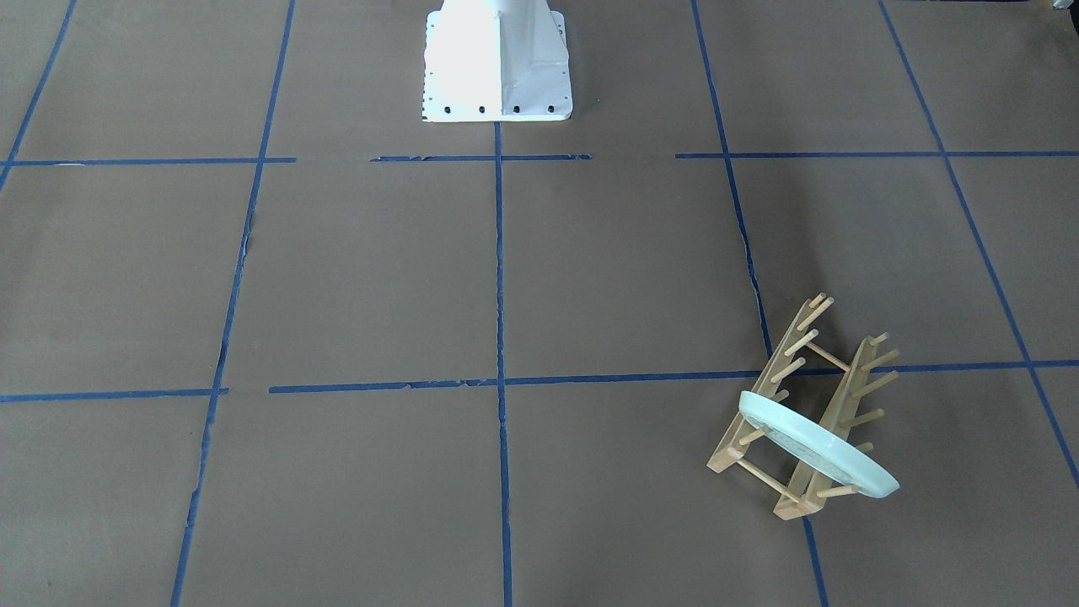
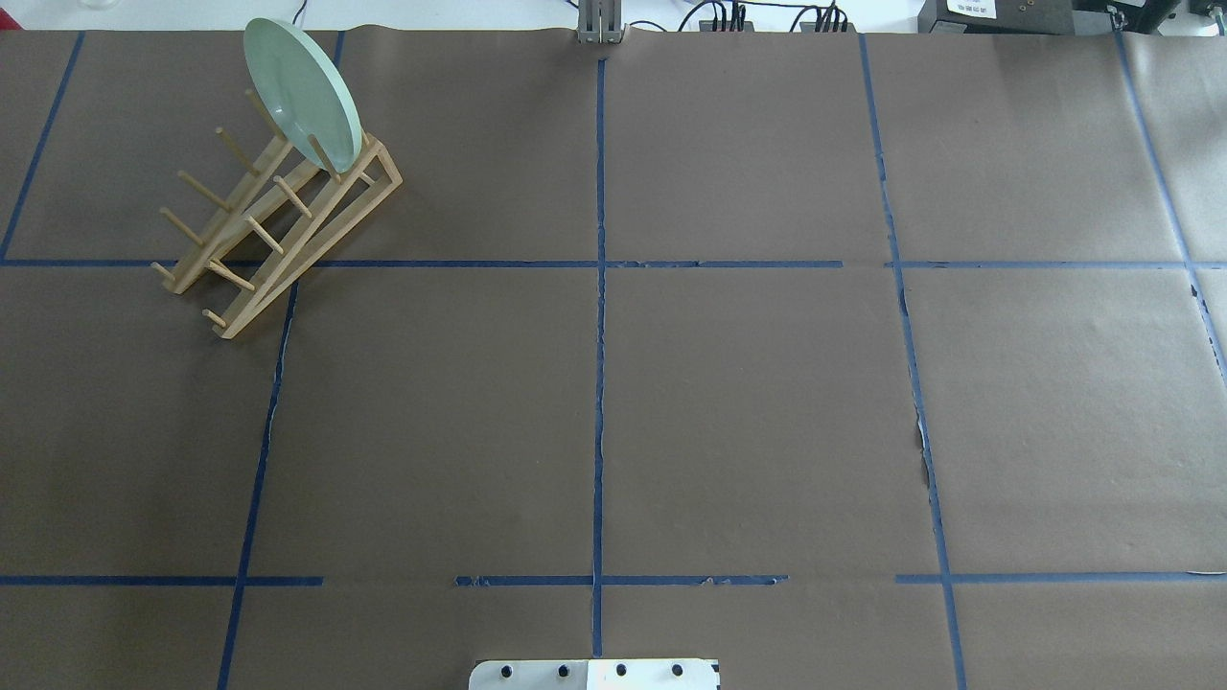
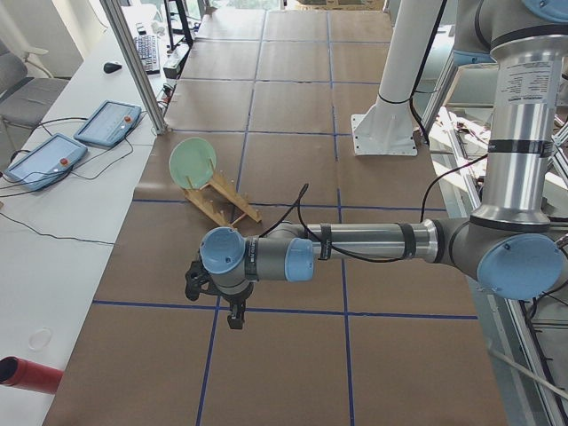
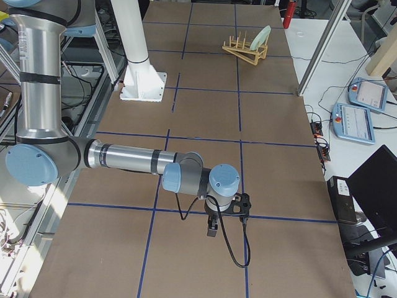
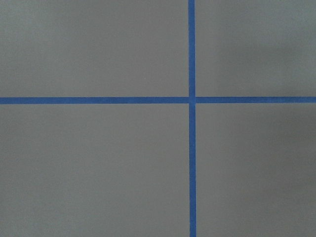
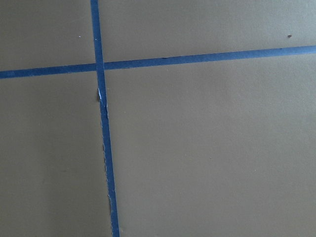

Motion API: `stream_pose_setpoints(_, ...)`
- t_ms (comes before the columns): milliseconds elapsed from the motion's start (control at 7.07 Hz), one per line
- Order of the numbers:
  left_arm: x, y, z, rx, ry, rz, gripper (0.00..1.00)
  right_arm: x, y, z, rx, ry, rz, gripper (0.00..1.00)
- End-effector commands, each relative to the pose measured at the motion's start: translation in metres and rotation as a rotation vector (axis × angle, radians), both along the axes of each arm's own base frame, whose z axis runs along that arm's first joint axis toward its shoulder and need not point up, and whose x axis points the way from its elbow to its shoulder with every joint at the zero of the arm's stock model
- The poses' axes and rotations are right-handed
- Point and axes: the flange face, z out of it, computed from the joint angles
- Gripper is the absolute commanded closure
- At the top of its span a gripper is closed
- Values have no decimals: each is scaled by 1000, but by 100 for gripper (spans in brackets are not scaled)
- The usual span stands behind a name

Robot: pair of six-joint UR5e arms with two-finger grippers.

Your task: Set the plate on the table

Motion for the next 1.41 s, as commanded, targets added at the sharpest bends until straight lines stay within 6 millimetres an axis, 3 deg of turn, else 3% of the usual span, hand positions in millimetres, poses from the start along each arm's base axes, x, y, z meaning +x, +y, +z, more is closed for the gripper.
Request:
stream_pose_setpoints(0,1,-3,-6,16,0,3,0,0,0,0,0,0,0,0)
stream_pose_setpoints(141,1,-5,-6,10,1,0,0,0,0,0,0,0,0,0)
stream_pose_setpoints(283,1,-12,-19,27,10,-6,0,0,0,1,-1,0,0,0)
stream_pose_setpoints(566,-1,-63,-81,108,-1,-10,0,0,0,0,0,0,0,0)
stream_pose_setpoints(707,-2,-93,-127,112,7,-62,0,0,0,0,0,0,0,0)
stream_pose_setpoints(990,12,-100,-217,67,68,-244,0,0,0,1,-1,0,0,0)
stream_pose_setpoints(1131,28,-96,-248,96,158,-266,0,0,0,0,0,0,0,0)
stream_pose_setpoints(1273,38,-95,-266,123,229,-322,0,0,0,1,-1,0,0,0)
